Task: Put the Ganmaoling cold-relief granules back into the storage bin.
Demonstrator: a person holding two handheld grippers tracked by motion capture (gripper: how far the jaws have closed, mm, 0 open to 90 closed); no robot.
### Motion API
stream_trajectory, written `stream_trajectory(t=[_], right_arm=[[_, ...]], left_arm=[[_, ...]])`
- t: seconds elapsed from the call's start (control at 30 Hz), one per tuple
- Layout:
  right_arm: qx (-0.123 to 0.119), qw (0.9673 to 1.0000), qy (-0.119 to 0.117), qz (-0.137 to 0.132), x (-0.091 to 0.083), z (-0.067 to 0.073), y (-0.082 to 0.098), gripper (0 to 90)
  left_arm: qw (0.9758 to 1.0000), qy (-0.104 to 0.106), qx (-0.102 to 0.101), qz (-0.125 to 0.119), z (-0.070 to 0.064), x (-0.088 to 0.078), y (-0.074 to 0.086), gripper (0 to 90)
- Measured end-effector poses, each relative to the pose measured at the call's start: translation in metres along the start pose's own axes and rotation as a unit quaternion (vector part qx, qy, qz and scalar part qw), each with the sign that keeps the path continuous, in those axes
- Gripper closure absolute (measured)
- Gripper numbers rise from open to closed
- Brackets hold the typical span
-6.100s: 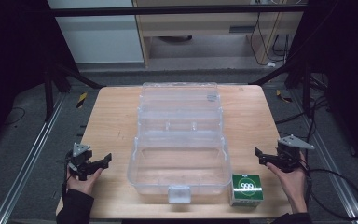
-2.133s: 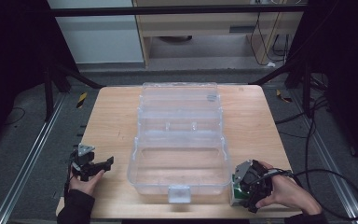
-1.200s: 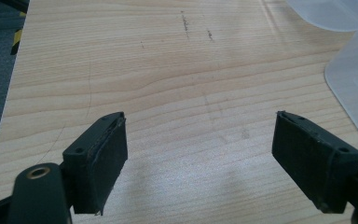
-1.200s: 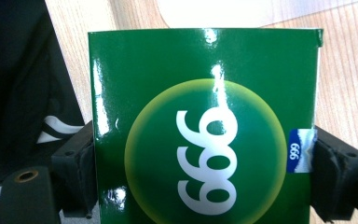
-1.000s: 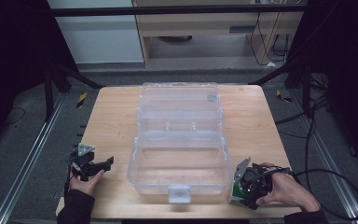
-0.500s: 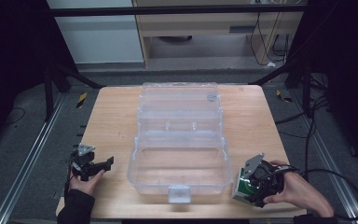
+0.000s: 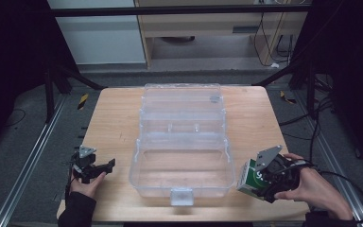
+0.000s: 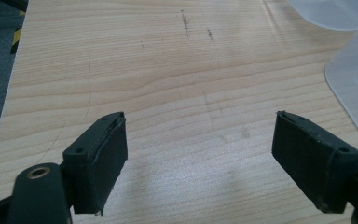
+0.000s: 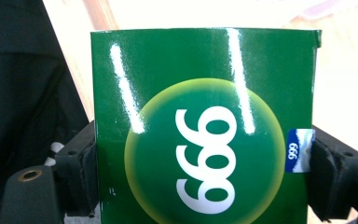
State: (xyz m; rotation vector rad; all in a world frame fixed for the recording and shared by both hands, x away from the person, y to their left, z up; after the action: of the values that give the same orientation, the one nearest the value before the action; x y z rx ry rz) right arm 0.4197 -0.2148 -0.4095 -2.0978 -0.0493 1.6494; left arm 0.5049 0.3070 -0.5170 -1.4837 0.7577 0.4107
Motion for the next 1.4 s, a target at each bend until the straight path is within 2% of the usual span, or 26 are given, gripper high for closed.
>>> stream_trajectory(t=[0.3, 0.33, 0.57, 0.73, 1.0, 1.07, 1.4], right_arm=[[-0.014, 0.9995, 0.02, -0.017, -0.022, -0.006, -0.017, 16.3], [-0.018, 0.9994, 0.022, -0.022, -0.026, -0.007, -0.024, 16.3], [-0.034, 0.9988, 0.028, -0.022, -0.035, -0.009, -0.039, 16.3], [-0.05, 0.9981, 0.029, -0.024, -0.042, -0.009, -0.057, 16.3], [-0.071, 0.9969, 0.023, -0.026, -0.038, -0.01, -0.079, 16.3], [-0.077, 0.9963, 0.026, -0.028, -0.034, -0.011, -0.088, 16.2], [-0.093, 0.9951, 0.002, -0.032, -0.012, -0.013, -0.113, 16.2]], left_arm=[[1.0, 0.0, 0.0, 0.001, 0.0, 0.0, 0.0, 17.4], [1.0, 0.0, 0.0, 0.001, 0.0, 0.0, 0.0, 17.4], [1.0, 0.0, 0.0, 0.0, 0.0, 0.0, 0.0, 17.4], [1.0, 0.0, 0.0, 0.001, 0.0, 0.0, 0.0, 17.4], [1.0, 0.0, 0.001, 0.0, 0.0, -0.001, 0.0, 17.4], [1.0, 0.0, 0.0, 0.0, 0.0, 0.0, 0.0, 17.4], [1.0, 0.001, 0.0, 0.0, 0.0, 0.0, 0.0, 17.4]])
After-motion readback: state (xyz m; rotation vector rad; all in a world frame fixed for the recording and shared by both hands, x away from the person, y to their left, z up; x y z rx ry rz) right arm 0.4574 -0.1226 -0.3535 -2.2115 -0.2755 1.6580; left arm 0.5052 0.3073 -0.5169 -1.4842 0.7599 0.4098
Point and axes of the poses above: each handheld gripper's, and its own axes: x roughly forward along the jaws, y roughly out of its underside, z roughly to its left, the point moved 6 cm from there along x, roughly forward along the jaws, and after that the axes turned 4 degrees about -x, right-handed, at the moved point
